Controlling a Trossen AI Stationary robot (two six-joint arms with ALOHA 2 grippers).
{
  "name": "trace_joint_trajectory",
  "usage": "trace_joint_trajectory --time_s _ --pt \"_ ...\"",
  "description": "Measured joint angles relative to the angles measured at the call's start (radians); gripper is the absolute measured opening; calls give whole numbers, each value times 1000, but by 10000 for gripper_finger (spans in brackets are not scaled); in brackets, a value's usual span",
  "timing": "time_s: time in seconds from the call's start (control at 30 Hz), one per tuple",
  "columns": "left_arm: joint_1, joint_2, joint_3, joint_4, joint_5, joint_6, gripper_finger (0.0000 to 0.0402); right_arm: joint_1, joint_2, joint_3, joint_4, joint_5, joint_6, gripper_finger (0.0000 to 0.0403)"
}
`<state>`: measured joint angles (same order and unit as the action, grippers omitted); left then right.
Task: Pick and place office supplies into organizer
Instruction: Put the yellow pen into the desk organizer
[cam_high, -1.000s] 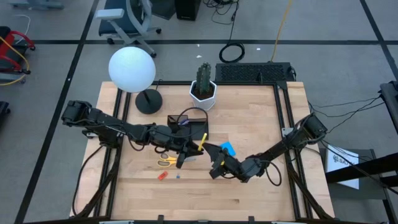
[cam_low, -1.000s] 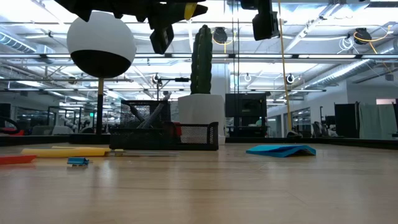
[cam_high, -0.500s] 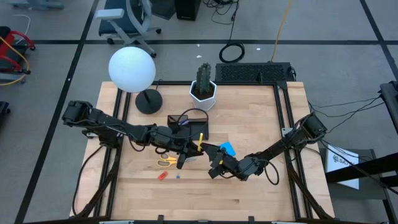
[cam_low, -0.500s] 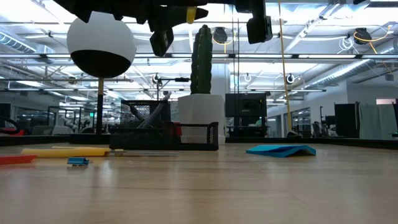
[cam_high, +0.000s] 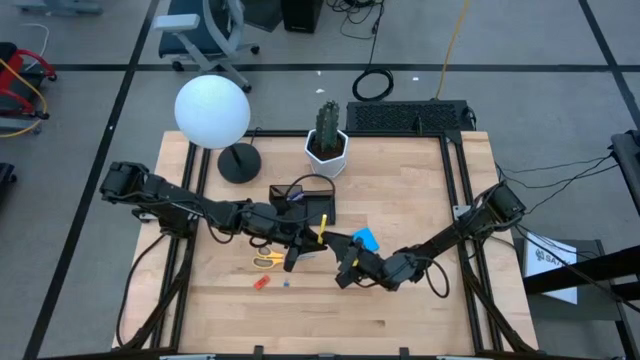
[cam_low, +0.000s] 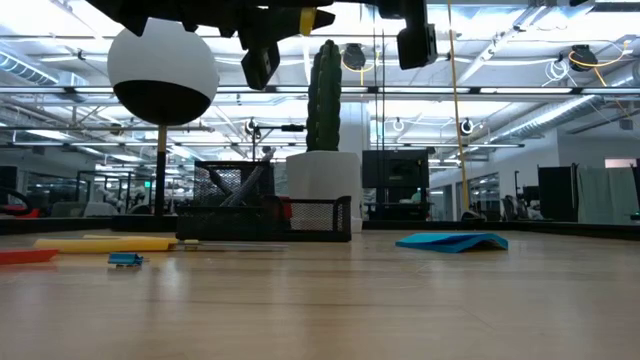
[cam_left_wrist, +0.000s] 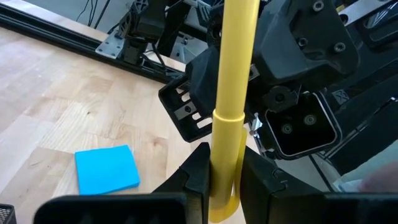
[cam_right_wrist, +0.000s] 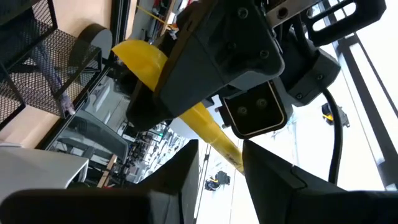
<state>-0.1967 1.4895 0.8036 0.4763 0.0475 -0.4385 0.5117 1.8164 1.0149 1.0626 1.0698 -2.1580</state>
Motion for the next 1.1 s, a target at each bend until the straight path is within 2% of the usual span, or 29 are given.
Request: trace_joint_trajectory --time_s 0.33,0.47,0.63,0.9,1.0,1.1 --pt "-1 33 0 20 4 -19 56 -2 0 0 -19 -4 6 116" --pt "1 67 0 78 43 -34 56 -2 0 0 -21 -21 8 116" --pt "5 80 26 72 78 -39 56 -6 0 0 -19 -23 23 114" --pt "2 80 34 62 94 -44 56 -8 -1 -1 -33 -23 23 48" --pt "8 80 34 62 95 -42 57 -8 -1 -1 -33 -17 34 47" --pt "12 80 36 70 101 -28 86 -9 0 -1 -13 -6 66 47"
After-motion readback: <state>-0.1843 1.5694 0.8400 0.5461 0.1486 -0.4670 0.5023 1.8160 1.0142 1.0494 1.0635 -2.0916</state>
